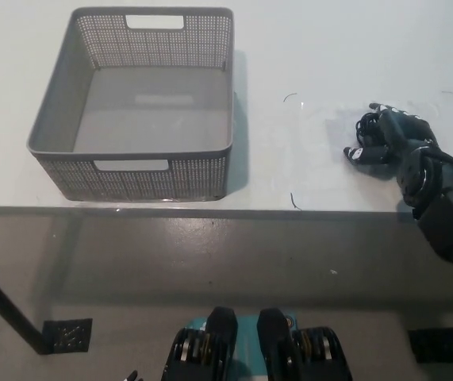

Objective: Use the right hand to pick up a webcam and put it into a container on the left side

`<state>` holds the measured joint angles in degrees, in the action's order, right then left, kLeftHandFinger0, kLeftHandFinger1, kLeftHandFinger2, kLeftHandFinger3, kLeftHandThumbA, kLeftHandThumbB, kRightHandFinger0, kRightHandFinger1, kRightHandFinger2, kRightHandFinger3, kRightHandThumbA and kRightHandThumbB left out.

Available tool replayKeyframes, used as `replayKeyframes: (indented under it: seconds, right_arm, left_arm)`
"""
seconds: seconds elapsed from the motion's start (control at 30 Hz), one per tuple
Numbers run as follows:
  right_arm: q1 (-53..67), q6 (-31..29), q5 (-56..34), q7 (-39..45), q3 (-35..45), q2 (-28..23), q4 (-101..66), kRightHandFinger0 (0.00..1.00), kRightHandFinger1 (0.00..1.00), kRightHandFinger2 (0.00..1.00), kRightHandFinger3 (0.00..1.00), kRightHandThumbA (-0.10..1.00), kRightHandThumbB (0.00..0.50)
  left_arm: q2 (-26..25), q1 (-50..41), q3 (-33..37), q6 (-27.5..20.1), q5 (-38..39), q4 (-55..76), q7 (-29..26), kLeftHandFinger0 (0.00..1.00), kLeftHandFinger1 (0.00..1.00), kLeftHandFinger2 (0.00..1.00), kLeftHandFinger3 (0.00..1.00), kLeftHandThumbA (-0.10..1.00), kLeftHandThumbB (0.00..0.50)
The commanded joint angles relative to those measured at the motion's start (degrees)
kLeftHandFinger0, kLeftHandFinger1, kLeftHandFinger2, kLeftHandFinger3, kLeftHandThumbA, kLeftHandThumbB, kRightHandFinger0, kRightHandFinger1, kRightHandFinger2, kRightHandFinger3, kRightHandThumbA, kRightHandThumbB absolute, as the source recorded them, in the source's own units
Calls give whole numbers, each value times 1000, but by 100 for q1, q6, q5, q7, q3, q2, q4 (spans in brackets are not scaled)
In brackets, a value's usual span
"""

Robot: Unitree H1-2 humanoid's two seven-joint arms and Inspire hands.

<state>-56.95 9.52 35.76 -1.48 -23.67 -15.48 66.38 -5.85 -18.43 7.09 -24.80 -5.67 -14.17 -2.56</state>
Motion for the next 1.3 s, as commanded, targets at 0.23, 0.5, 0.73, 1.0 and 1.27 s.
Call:
replayKeyframes:
  seconds: [0.23, 0.5, 0.73, 1.0, 1.27]
  right_arm:
    - [-173, -44, -165, -14, 14, -6, 454, 642, 781, 932, 1000, 284, 330]
    - [96, -845, -566, -816, 539, -78, 411, 0, 333, 771, 554, -100, 164]
    - [66, -1203, -842, -1160, 938, -66, 490, 0, 408, 792, 775, -100, 205]
    - [-92, -1491, -1005, -1725, 1253, -37, 35, 0, 351, 807, 731, -100, 205]
    - [-196, -1424, -1149, -1765, 1560, 39, -1280, 0, 438, 831, 854, -100, 159]
  left_arm:
    - [-94, -17, 125, -213, -87, 46, -263, 1000, 1000, 1000, 1000, 1000, 197]
    - [-99, 16, 97, -213, 54, 79, -212, 1000, 1000, 1000, 1000, 1000, 199]
    - [-93, -6, 107, -213, 37, 107, -246, 1000, 1000, 1000, 1000, 1000, 204]
    - [-91, 79, 120, -213, 39, 83, -255, 1000, 1000, 1000, 1000, 1000, 192]
    - [-79, 154, 122, -213, 56, 41, -237, 1000, 1000, 1000, 1000, 1000, 192]
